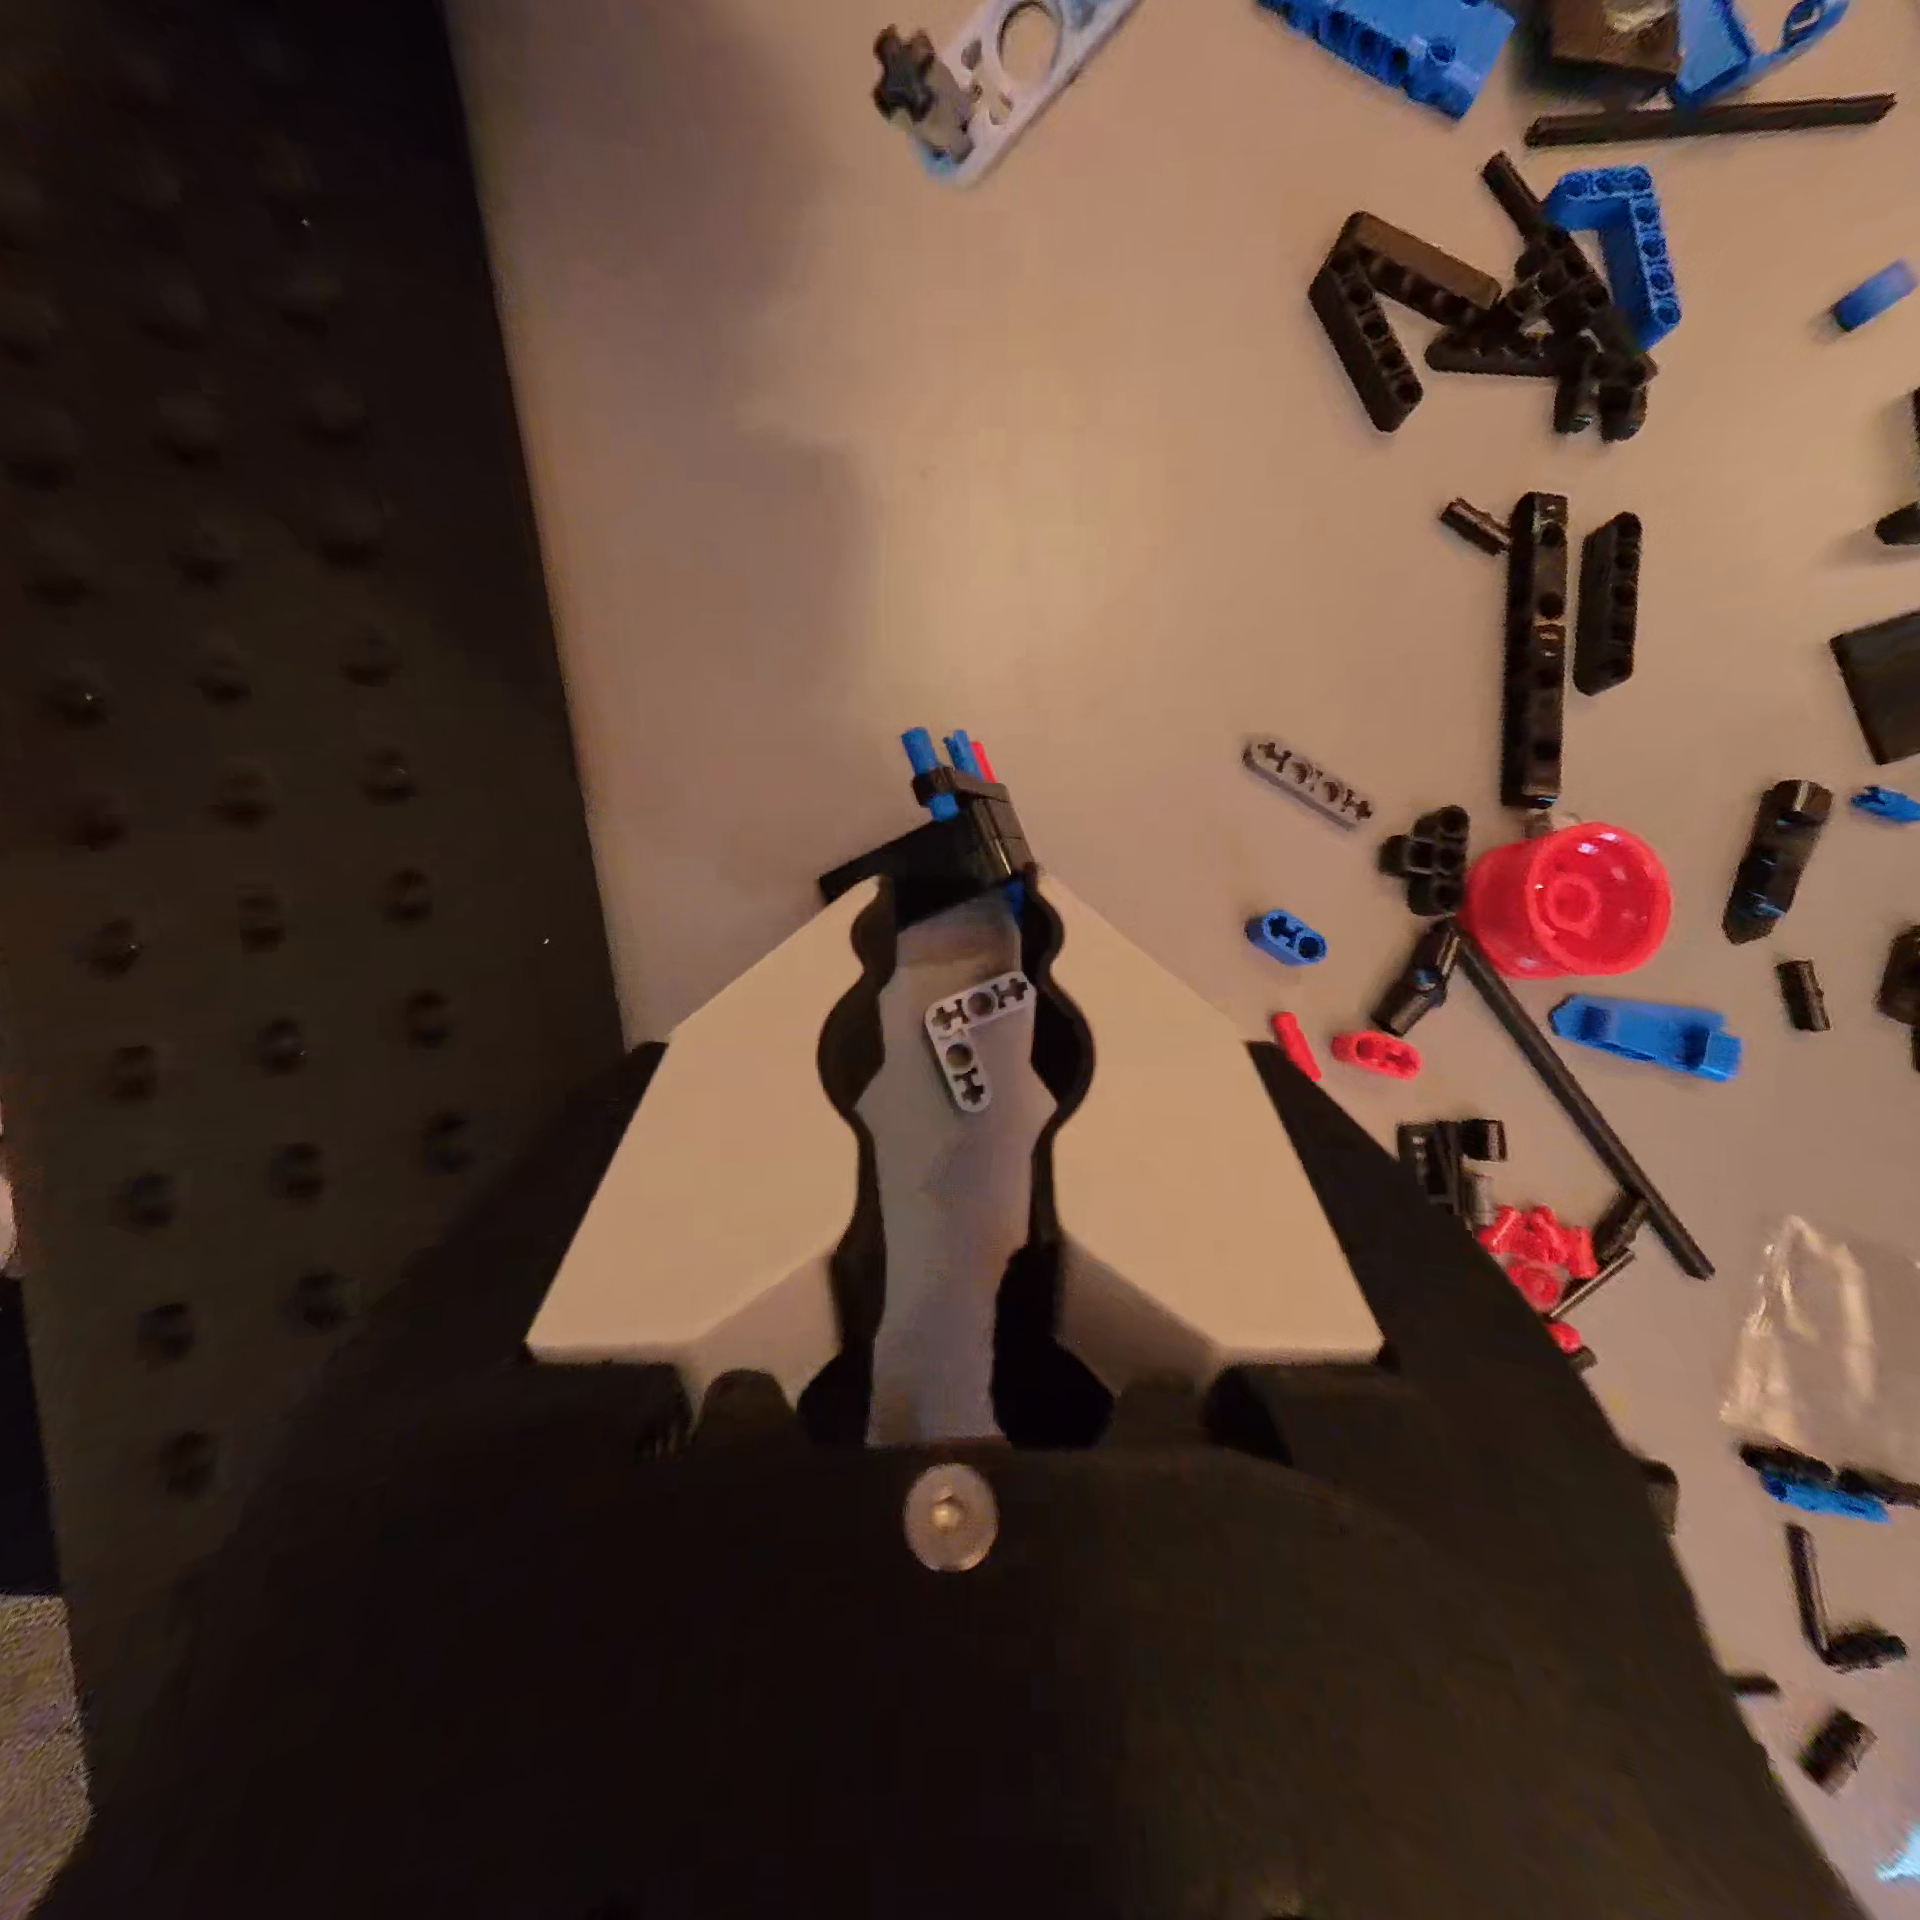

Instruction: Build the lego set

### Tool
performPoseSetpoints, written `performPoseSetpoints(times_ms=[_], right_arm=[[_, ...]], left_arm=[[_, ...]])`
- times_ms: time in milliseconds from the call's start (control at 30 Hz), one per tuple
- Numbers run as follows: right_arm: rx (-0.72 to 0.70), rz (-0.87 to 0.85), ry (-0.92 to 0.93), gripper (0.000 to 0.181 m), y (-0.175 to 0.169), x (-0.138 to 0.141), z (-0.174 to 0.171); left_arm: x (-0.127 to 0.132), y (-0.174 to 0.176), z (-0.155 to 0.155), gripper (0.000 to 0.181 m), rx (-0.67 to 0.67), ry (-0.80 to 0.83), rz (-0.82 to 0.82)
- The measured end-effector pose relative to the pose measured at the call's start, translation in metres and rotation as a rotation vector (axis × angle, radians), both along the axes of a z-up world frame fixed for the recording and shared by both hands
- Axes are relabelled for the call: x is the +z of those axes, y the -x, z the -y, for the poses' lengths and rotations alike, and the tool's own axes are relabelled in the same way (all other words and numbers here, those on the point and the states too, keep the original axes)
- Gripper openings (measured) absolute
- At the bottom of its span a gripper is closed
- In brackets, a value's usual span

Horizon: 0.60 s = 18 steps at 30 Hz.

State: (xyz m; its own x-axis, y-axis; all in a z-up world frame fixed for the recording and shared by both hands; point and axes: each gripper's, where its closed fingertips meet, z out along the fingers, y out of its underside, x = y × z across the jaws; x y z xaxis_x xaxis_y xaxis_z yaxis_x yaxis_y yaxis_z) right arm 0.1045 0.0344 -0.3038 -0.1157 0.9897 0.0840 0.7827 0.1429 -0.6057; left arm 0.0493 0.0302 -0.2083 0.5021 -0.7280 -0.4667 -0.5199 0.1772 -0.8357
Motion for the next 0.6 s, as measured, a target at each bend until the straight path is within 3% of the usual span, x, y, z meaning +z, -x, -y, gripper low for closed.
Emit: performPoseSetpoints(times_ms=[100, 333, 433, 600], right_arm=[[-0.024, -0.028, 0.01, 0.0, 0.004, 0.004, -0.002], [-0.053, -0.032, 0.008, 0.0, 0.006, 0.003, 0.001], [-0.048, -0.06, 0.007, 0.034, 0.011, 0.01, 0.004], [-0.051, 0.041, 0.035, 0.023, 0.011, 0.001, 0.015]], left_arm=[[-0.001, 0.001, -0.001, 0.004, -0.001, 0.011, 0.008], [0.001, 0.005, -0.004, 0.004, 0.003, 0.033, 0.039], [0.002, 0.007, -0.005, 0.004, 0.011, 0.038, 0.045], [0.002, 0.008, -0.006, 0.004, 0.013, 0.046, 0.054]])
